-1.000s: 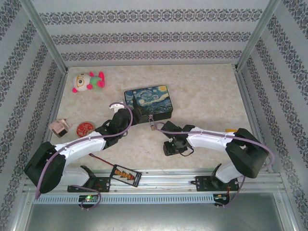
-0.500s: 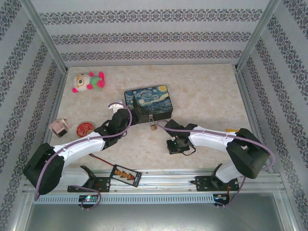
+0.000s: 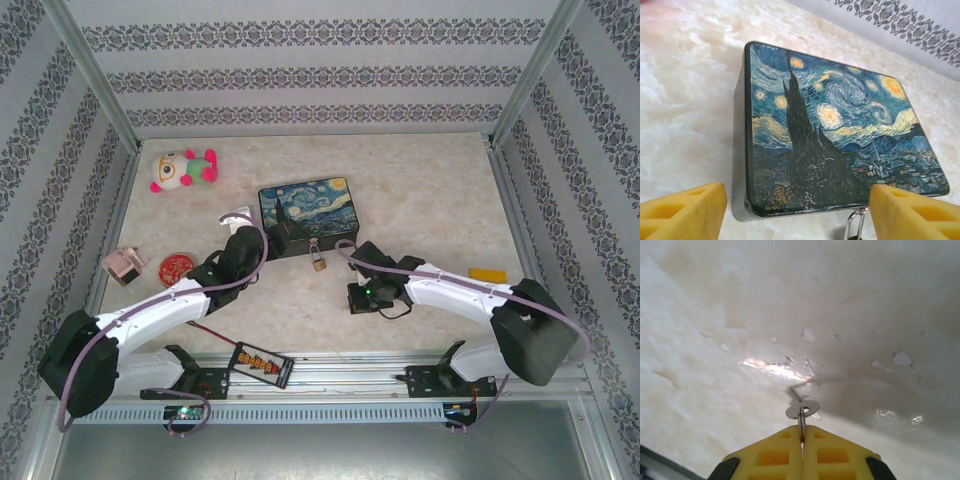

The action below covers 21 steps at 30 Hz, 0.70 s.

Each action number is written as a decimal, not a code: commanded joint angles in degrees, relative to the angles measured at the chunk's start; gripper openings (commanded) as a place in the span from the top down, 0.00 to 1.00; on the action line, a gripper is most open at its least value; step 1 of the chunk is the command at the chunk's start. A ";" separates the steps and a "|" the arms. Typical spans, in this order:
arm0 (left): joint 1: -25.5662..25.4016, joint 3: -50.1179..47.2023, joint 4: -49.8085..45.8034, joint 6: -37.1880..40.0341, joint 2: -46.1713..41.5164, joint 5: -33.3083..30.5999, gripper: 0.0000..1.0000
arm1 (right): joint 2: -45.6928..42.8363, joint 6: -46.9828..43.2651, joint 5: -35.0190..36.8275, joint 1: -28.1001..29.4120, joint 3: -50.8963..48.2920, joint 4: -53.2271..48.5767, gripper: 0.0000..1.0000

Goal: Unlock the padlock with the key

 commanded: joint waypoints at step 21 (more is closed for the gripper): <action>0.26 -9.02 26.13 26.20 -6.09 27.66 0.20 | -12.38 -3.38 -13.83 -8.52 18.69 -8.00 1.00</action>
